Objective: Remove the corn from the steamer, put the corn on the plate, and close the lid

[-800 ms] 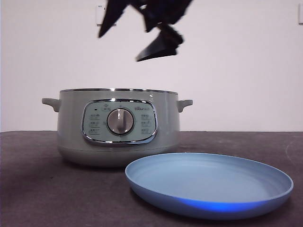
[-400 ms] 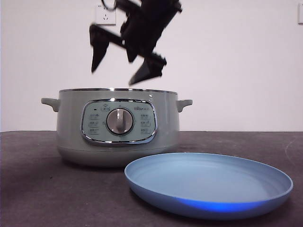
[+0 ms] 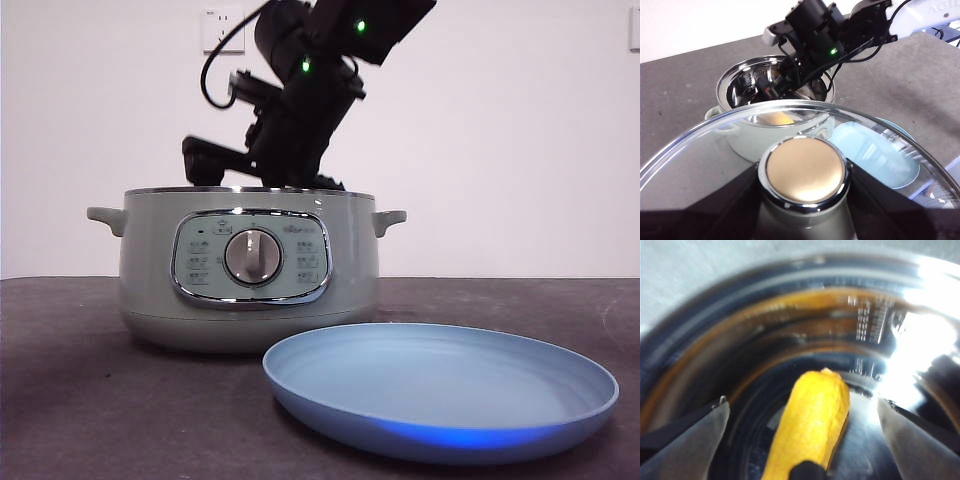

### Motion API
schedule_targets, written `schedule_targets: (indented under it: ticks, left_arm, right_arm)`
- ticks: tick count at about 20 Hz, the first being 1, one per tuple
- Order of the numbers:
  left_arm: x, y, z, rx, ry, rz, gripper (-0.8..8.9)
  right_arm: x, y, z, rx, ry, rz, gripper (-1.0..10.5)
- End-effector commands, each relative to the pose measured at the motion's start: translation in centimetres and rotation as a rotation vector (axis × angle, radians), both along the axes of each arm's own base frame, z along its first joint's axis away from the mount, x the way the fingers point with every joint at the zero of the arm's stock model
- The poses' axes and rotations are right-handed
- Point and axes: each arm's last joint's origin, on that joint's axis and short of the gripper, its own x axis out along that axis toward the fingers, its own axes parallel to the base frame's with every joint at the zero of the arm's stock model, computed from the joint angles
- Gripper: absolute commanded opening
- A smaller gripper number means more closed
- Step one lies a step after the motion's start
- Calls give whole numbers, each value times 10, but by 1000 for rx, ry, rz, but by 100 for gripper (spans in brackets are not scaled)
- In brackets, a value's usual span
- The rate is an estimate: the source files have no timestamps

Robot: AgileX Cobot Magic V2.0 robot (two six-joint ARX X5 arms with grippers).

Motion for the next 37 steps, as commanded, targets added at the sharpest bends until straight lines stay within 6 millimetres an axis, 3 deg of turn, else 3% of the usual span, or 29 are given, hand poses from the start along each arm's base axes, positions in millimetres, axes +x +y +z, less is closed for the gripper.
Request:
schedule_targets:
  ticks: [1,11,13,15,18,21,23,27,33,37]
  left_arm:
    - [-3,1,6,-27,-57,-10,-8]
    - [-3,1,6,-25,-54,-10,-8]
    - [-3,1,6,-25,-54,-10,-8]
    - [-3,1,6,-25,-53,-9,-8]
    - [-3,1,6,-25,-53,-9,-8]
    - [-3,1,6,-25,-53,-9,-8]
    - [-3,1,6,-26,-54,-9,-8]
    - [-2,1,8,-36,-76,-9,-8]
    - [1,-1,16,-65,-144,-9,-8]
    - [9,-4,19,-70,-157,-11,-8]
  right_arm:
    - [3,4,-17,-27,16,8,466]
    - [3,7,-31,-74,31,6,419]
    - [3,7,-36,-82,43,6,284]
    - [3,7,-38,-84,47,6,257]
    - [4,8,-38,-81,42,8,-2]
    - [4,8,-34,-65,24,11,-12]
    - [2,7,-17,-38,-13,8,-12]
    - [-14,-8,50,21,-117,7,-12]
    - [-77,-64,149,-48,-164,-10,-12]
    - [-114,-97,177,-121,-122,-19,-12]
